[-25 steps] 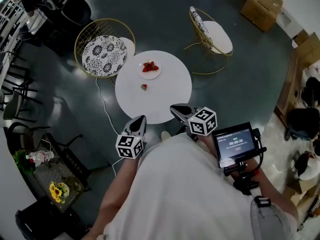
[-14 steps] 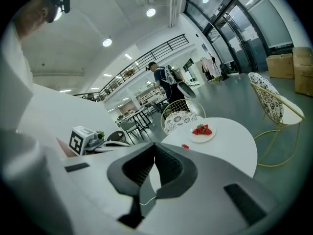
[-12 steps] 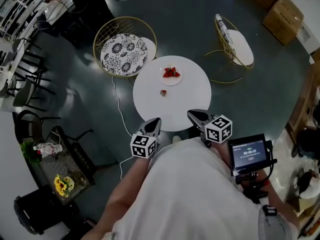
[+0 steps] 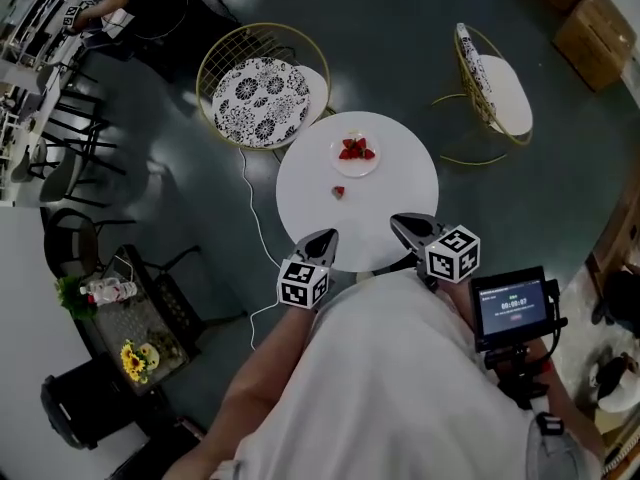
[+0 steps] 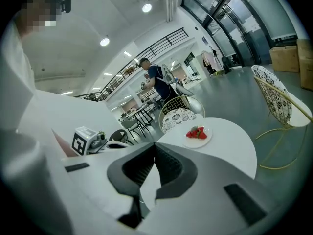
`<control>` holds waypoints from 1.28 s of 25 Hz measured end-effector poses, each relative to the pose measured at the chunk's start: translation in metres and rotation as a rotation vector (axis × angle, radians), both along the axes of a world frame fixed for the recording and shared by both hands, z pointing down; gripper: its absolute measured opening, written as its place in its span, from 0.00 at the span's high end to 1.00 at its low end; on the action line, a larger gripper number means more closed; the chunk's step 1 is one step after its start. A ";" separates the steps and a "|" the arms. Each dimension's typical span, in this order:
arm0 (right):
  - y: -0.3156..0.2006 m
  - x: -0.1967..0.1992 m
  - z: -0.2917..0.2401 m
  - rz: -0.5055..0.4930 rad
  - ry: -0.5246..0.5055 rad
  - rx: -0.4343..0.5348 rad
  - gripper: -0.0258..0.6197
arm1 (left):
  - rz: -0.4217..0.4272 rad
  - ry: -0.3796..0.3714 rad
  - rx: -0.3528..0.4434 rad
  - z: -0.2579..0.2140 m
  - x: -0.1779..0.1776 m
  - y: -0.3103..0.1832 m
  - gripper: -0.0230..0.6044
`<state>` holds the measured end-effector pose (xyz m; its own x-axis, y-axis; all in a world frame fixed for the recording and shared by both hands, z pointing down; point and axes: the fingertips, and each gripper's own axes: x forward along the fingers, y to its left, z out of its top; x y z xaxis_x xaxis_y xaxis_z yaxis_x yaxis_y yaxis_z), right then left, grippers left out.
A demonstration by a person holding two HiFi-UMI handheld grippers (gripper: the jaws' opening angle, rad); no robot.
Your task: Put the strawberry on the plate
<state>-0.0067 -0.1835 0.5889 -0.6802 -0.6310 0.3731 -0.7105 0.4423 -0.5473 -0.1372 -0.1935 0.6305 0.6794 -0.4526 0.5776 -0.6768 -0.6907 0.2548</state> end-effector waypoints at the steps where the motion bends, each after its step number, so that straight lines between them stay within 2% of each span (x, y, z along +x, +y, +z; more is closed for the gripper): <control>1: -0.011 0.007 0.008 -0.006 -0.005 -0.009 0.95 | -0.004 -0.009 -0.008 0.007 0.006 -0.011 0.95; 5: -0.041 0.026 0.028 -0.022 -0.017 -0.035 0.95 | -0.024 -0.041 -0.041 0.030 0.021 -0.039 0.95; 11: -0.038 0.026 0.026 -0.035 -0.015 -0.048 0.95 | -0.037 -0.080 -0.068 0.039 0.018 -0.039 0.95; 21: -0.034 0.025 0.032 -0.044 -0.016 -0.080 0.95 | -0.031 -0.194 -0.114 0.063 0.004 -0.049 0.95; 26: -0.037 0.029 0.029 -0.040 -0.012 -0.091 0.95 | 0.038 -0.250 -0.138 0.072 0.004 -0.050 0.95; 32: -0.040 0.038 0.031 -0.024 -0.012 -0.115 0.95 | 0.165 -0.363 -0.123 0.082 0.006 -0.061 0.95</control>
